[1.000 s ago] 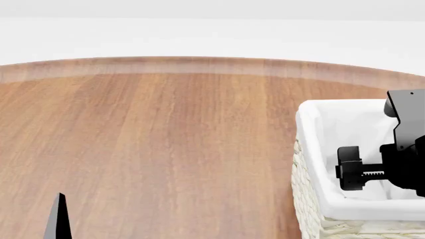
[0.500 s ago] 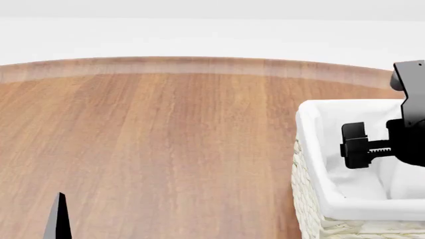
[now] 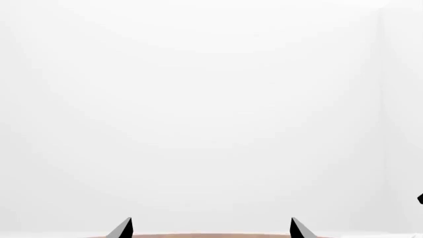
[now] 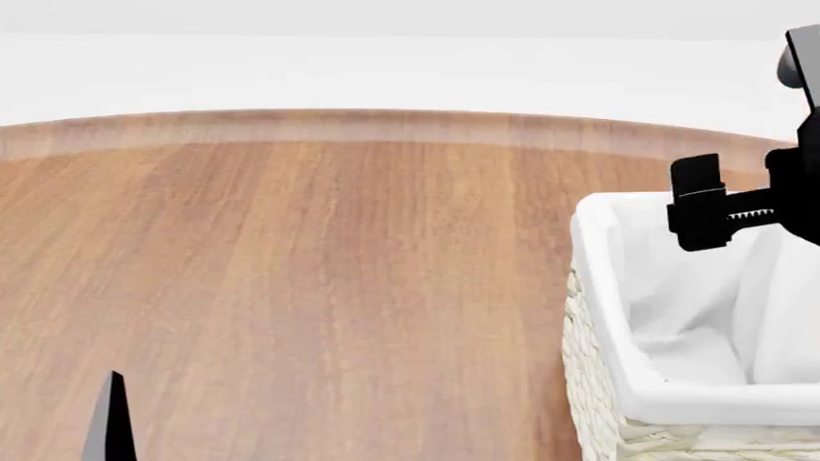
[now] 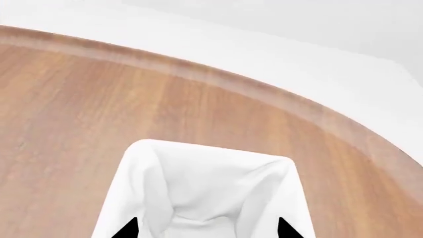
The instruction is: Pick up the cream cheese box, and put it in the basket.
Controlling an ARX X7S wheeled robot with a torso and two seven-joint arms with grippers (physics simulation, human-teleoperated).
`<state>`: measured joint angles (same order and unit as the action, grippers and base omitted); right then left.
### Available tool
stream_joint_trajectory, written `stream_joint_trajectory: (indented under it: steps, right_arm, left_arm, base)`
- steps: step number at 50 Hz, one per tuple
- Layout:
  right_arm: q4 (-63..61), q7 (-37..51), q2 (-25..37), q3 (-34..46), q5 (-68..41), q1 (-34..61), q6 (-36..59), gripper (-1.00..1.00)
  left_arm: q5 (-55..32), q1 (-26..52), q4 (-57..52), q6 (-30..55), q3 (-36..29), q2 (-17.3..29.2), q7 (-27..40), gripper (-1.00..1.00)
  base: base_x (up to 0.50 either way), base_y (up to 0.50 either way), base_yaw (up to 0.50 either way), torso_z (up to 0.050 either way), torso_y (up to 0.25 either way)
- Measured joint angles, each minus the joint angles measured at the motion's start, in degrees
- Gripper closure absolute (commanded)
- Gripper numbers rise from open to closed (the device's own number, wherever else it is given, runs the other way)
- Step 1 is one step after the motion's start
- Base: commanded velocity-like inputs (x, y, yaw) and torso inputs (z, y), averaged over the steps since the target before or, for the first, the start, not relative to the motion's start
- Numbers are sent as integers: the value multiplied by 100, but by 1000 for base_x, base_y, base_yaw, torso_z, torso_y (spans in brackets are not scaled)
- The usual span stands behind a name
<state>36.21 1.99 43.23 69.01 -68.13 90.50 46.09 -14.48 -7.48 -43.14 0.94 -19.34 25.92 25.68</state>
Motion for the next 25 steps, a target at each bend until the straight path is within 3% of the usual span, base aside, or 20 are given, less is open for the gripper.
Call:
stream_joint_trajectory:
  steps: [11,25]
  right_arm:
    - [-929,753,345,-362,-61,-354,-737,-100]
    - [-2818,2327,899,-862,107,-1844,-2725,-100]
  left_arm:
    - [-1,-1,11,-21,-6,9,16,-100]
    - [-6,3,47,-49,-7,13,41,-100]
  base:
    - [0,0,0,0,0]
    - [0,0,0,0,0]
